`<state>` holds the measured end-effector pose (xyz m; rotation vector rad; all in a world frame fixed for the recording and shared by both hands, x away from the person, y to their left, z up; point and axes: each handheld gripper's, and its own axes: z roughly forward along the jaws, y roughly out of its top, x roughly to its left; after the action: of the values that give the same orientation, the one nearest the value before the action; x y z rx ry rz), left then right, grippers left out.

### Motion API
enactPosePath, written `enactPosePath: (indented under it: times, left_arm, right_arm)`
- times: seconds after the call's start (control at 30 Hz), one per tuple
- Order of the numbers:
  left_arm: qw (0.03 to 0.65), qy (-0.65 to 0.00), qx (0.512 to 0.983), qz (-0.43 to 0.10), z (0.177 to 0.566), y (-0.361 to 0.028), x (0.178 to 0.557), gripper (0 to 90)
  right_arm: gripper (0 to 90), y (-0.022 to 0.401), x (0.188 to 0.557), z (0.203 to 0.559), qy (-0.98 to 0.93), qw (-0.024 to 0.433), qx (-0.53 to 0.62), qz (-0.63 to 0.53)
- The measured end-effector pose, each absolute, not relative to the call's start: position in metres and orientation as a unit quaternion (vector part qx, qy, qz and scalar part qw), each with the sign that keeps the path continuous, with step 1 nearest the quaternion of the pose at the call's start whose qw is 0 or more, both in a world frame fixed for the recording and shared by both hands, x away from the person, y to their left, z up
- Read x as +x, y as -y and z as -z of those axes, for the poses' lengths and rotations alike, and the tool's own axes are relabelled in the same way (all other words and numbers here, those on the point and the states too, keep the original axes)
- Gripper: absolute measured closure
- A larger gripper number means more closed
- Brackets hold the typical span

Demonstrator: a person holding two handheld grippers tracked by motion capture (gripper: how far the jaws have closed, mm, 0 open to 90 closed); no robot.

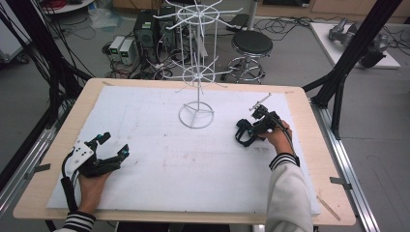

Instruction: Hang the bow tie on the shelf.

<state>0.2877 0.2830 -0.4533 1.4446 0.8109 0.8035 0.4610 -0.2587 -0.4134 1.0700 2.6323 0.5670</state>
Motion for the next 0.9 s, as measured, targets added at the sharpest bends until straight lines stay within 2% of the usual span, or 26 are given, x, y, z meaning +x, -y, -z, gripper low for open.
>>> enactPosePath:
  times: [0.03,0.07,0.2,0.43,0.57,0.63,0.9]
  left_arm:
    - [0.605,-0.351,0.624,-0.348,0.4533,-0.283,0.2877,16.2]
    - [0.605,-0.351,0.624,-0.347,0.4533,-0.2831,0.2877,16.3]
    - [0.606,-0.351,0.624,-0.347,0.4534,-0.2831,0.2877,16.2]
    - [0.606,-0.351,0.624,-0.347,0.4534,-0.2831,0.2876,16.2]
    - [0.606,-0.351,0.624,-0.346,0.4534,-0.2832,0.2876,16.2]
    - [0.606,-0.351,0.624,-0.346,0.4534,-0.2832,0.2876,16.2]
    - [0.606,-0.351,0.624,-0.346,0.4534,-0.2833,0.2876,16.2]
  right_arm:
    - [60.0,0.2587,0.461,0.4134,-0.902,0.122,0.367,-0.194]
    - [65.0,0.2581,0.4613,0.4134,-0.904,0.126,0.363,-0.189]
    - [67.1,0.2581,0.4616,0.4132,-0.905,0.13,0.361,-0.185]
    - [66.2,0.2557,0.4622,0.4155,-0.907,0.133,0.358,-0.176]
    - [74.6,0.2547,0.4625,0.4148,-0.911,0.137,0.351,-0.168]
    - [75.9,0.254,0.4626,0.4141,-0.913,0.142,0.347,-0.162]
    - [77.0,0.2511,0.4616,0.412,-0.909,0.143,0.35,-0.173]
